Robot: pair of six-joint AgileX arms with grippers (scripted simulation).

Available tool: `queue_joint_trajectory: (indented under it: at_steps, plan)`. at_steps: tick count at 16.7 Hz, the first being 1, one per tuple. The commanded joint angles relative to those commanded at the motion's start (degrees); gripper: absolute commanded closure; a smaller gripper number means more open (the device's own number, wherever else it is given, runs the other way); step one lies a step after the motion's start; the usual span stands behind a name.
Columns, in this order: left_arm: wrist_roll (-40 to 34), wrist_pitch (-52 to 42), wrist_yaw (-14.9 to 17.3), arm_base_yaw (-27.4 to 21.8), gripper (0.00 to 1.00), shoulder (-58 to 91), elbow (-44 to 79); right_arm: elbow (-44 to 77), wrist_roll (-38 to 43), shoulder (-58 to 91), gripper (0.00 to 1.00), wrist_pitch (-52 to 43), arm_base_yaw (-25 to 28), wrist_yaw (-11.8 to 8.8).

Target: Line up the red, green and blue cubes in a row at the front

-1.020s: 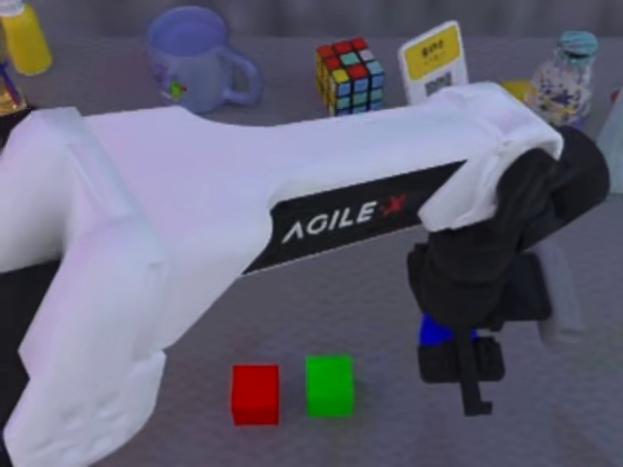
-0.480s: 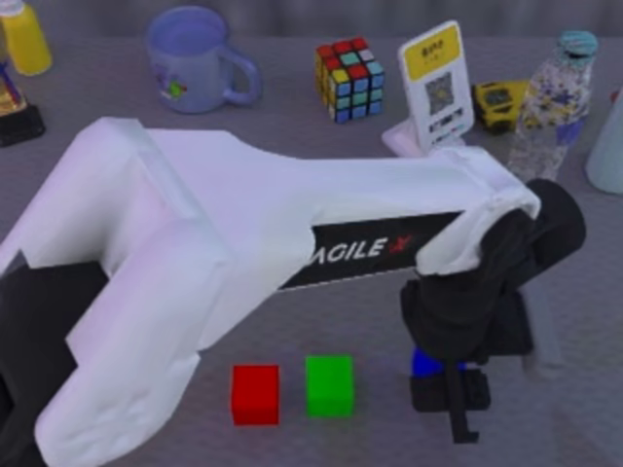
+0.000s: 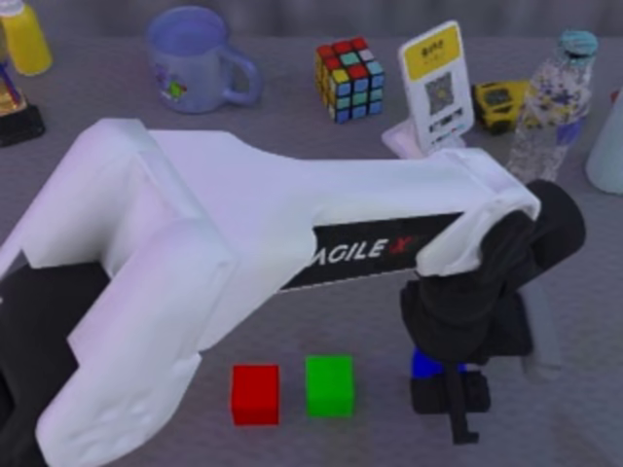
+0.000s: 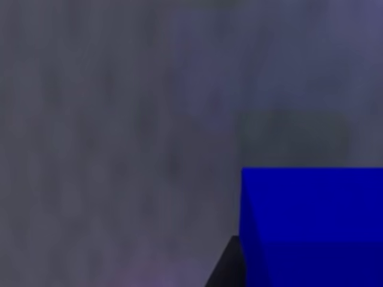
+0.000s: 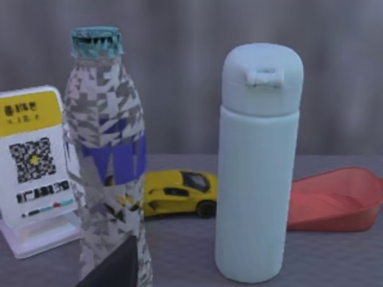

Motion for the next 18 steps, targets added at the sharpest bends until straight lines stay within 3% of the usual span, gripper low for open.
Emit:
queue_joint_trajectory:
  at_steps: [6, 18]
  plan:
    - [0.00, 0.00, 0.00, 0.00, 0.02, 0.00, 0.00, 0.00, 0.00, 0.00, 0.00, 0.00, 0.00, 0.00]
    - [0.34, -2.38, -0.06, -0.09, 0.00, -0.48, 2.25, 0.00, 0.00, 0.00, 0.00, 0.00, 0.00, 0.00]
